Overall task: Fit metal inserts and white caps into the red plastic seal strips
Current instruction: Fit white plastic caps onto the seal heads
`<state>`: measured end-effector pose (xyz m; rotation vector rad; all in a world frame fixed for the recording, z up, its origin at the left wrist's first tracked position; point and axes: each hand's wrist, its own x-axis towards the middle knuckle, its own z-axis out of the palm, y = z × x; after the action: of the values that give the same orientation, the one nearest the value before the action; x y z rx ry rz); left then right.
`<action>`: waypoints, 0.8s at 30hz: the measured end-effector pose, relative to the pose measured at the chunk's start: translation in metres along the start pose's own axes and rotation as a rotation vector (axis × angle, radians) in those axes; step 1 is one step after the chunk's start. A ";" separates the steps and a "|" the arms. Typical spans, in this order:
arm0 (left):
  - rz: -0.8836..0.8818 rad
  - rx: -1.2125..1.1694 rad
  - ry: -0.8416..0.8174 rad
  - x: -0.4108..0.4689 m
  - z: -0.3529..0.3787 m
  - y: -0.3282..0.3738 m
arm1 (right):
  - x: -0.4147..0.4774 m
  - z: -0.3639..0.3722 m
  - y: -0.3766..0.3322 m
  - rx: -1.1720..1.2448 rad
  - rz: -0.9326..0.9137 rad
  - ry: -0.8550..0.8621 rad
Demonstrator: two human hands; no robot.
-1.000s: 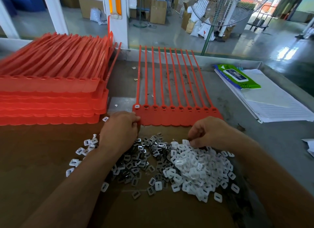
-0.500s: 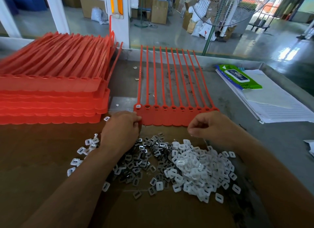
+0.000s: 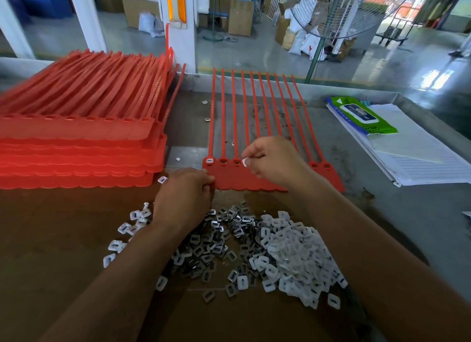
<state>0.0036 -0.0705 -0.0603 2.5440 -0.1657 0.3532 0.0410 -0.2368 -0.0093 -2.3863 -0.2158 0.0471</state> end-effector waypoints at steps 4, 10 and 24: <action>-0.004 -0.001 -0.001 0.000 0.000 0.001 | 0.020 0.011 -0.006 0.028 -0.002 0.015; -0.006 -0.022 0.008 -0.001 0.000 0.001 | 0.042 0.031 -0.009 -0.042 -0.012 0.006; 0.028 0.000 0.015 -0.002 -0.001 0.002 | 0.050 0.037 -0.009 -0.230 0.014 -0.053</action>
<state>0.0016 -0.0718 -0.0591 2.5407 -0.1956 0.3832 0.0851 -0.1974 -0.0293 -2.6175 -0.2409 0.0968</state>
